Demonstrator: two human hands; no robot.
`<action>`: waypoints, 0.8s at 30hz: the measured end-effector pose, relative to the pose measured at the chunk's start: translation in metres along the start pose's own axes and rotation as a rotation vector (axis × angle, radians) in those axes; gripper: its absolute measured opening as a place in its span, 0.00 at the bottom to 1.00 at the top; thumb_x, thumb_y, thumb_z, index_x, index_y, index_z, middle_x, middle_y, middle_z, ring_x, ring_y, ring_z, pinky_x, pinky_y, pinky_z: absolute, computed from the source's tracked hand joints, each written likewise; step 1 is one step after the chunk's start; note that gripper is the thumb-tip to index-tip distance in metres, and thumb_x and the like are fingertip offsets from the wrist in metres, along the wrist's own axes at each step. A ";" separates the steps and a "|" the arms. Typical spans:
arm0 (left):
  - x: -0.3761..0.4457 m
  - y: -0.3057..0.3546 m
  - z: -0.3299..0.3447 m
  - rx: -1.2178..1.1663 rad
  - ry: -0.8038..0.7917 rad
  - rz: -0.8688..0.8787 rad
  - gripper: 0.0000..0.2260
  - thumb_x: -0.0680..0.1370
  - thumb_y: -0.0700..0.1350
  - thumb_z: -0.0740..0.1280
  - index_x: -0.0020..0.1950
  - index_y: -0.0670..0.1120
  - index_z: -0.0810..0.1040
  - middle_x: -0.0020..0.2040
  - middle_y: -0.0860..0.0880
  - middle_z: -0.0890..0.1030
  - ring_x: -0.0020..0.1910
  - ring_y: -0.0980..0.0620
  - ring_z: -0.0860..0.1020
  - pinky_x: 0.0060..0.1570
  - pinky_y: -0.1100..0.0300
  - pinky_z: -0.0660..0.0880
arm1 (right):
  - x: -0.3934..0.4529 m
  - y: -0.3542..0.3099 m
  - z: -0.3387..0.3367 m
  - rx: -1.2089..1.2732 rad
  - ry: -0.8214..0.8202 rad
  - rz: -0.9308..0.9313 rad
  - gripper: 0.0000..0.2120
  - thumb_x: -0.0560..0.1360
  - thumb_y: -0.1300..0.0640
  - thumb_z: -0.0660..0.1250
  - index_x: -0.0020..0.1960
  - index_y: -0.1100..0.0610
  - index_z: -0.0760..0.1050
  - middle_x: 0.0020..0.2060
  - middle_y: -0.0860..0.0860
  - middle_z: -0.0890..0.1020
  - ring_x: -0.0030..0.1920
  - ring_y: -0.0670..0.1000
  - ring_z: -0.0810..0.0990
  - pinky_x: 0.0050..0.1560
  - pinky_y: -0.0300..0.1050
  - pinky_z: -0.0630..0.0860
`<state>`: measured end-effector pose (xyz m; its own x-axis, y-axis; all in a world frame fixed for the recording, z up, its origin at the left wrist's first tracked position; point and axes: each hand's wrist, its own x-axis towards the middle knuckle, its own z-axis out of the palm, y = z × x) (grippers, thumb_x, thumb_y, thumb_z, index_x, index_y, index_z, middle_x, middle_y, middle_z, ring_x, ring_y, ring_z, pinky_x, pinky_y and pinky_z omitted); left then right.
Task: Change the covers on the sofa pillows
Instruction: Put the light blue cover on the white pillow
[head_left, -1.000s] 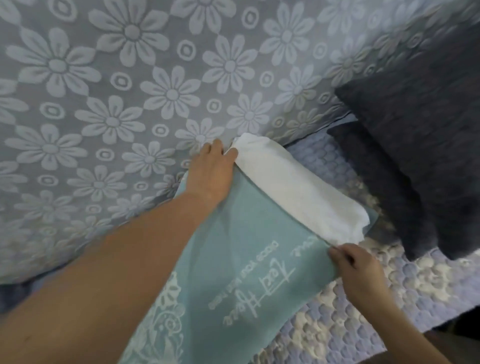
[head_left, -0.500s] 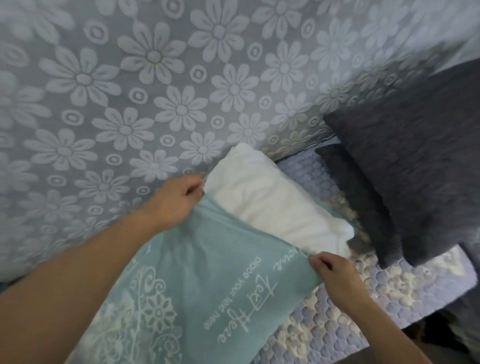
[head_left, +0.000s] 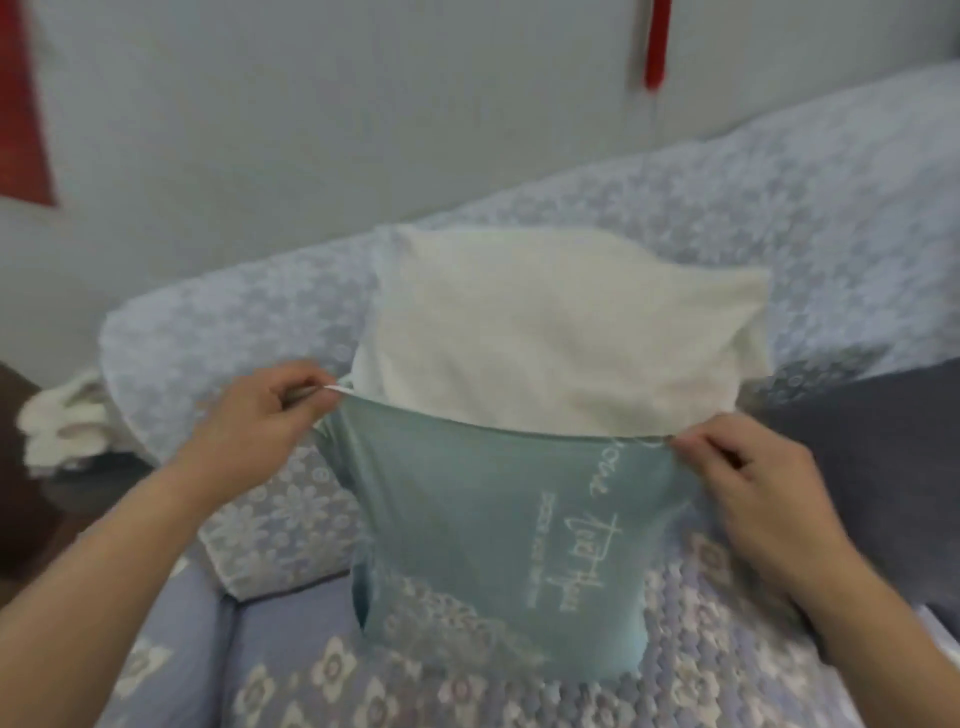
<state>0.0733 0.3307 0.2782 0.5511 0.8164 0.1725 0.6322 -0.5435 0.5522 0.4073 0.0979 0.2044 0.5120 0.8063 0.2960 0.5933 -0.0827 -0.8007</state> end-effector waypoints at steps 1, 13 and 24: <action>-0.012 0.008 -0.032 0.004 0.070 0.033 0.05 0.78 0.36 0.71 0.43 0.44 0.82 0.36 0.56 0.81 0.33 0.64 0.75 0.35 0.71 0.68 | 0.002 -0.030 -0.015 -0.015 0.032 -0.066 0.08 0.77 0.57 0.70 0.40 0.50 0.79 0.41 0.44 0.81 0.42 0.41 0.78 0.43 0.31 0.70; -0.091 -0.044 -0.067 -0.013 0.324 0.044 0.13 0.79 0.45 0.61 0.50 0.43 0.84 0.47 0.43 0.85 0.47 0.45 0.82 0.45 0.55 0.73 | 0.003 -0.120 0.037 -0.235 0.203 -0.054 0.21 0.75 0.51 0.53 0.39 0.64 0.78 0.34 0.57 0.80 0.37 0.57 0.78 0.40 0.48 0.70; -0.097 -0.127 -0.080 -0.077 0.391 -0.305 0.12 0.83 0.43 0.65 0.41 0.46 0.81 0.45 0.37 0.77 0.48 0.40 0.76 0.45 0.57 0.65 | -0.076 -0.140 0.106 -0.110 -0.265 -0.335 0.11 0.75 0.52 0.66 0.36 0.55 0.79 0.28 0.45 0.78 0.35 0.37 0.76 0.36 0.28 0.66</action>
<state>-0.1041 0.3357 0.2571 0.0927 0.9559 0.2785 0.6824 -0.2647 0.6814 0.2195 0.1100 0.2386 0.1113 0.9205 0.3745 0.7693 0.1587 -0.6188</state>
